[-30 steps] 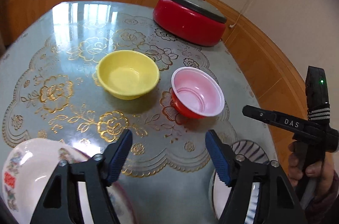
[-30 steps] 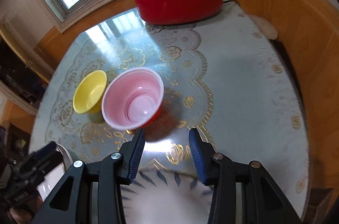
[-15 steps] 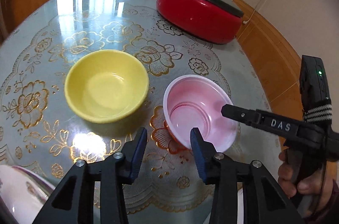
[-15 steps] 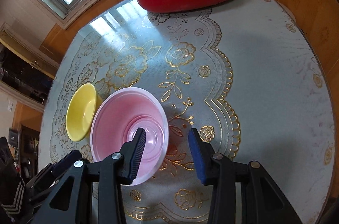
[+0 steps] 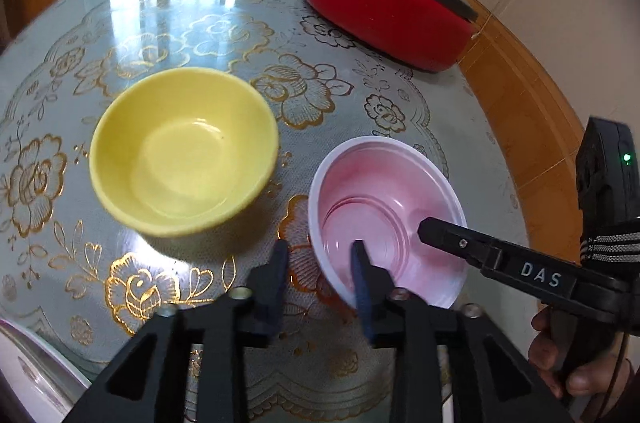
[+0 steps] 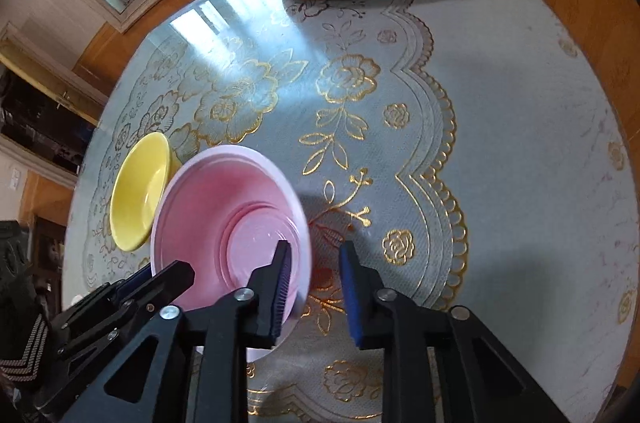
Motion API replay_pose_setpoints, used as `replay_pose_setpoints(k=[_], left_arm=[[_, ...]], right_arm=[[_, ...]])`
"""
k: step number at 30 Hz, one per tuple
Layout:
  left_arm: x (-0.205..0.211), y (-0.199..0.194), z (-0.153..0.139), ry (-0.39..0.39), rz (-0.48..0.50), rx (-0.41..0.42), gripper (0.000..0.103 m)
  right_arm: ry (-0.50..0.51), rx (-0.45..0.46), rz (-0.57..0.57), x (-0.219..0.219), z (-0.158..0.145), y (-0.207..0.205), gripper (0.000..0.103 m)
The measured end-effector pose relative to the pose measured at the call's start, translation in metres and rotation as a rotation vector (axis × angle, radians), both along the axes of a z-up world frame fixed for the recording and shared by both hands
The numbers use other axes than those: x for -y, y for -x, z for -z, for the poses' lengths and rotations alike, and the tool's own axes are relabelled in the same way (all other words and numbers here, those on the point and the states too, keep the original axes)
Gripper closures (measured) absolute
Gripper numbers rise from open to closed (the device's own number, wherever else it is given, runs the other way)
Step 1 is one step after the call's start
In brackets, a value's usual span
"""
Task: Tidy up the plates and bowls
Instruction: 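Move both grippers toward the white plate with blue leaf stripes, then close both grippers on the rim of the blue-striped plate, then lift the blue-striped plate and set it down beside the white plate stack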
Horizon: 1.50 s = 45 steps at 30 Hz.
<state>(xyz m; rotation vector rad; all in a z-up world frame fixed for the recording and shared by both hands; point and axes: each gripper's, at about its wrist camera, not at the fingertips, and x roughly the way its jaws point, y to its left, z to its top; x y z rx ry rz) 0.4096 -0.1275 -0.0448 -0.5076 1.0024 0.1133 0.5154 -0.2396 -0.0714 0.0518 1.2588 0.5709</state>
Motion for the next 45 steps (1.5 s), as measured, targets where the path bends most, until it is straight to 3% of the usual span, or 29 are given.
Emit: replay_pose_setpoints(k=[3,12,15,22,24,25,27,30,32,45], left_arm=[[-0.001,0.011,-0.007,0.005,-0.006,0.03,0.051],[0.029,0.073,-0.036,-0.073,0.217,0.136,0.053],[0.036,0.089,-0.035,-0.029,0.273,0.145,0.053],[0.059,0.115,-0.021,-0.027,0.386,0.09,0.056],[0.062,0.12,-0.017,-0.029,0.408,0.082,0.059],[0.064,0.122,-0.014,-0.034,0.42,0.078,0.066],[0.071,0.126,-0.007,-0.05,0.445,0.058,0.077],[0.079,0.133,-0.004,-0.07,0.474,0.061,0.089],[0.08,0.138,-0.006,-0.114,0.465,0.069,0.09],[0.04,0.162,-0.008,-0.122,0.347,0.05,0.089]], right_arm=[[-0.015,0.001,0.012,0.013,-0.009,0.008,0.068],[-0.011,0.05,0.047,0.095,-0.029,0.087,0.063],[-0.025,0.038,0.093,0.12,-0.024,0.113,0.063],[-0.084,-0.027,0.162,0.161,-0.009,0.166,0.063],[-0.106,-0.04,0.164,0.162,-0.005,0.178,0.064],[-0.11,-0.035,0.157,0.161,-0.003,0.184,0.066],[-0.1,-0.03,0.143,0.154,-0.001,0.19,0.078],[-0.021,0.013,0.129,0.143,0.0,0.198,0.086],[0.003,0.034,0.118,0.137,0.0,0.201,0.089],[0.052,0.105,0.009,0.093,-0.003,0.199,0.092]])
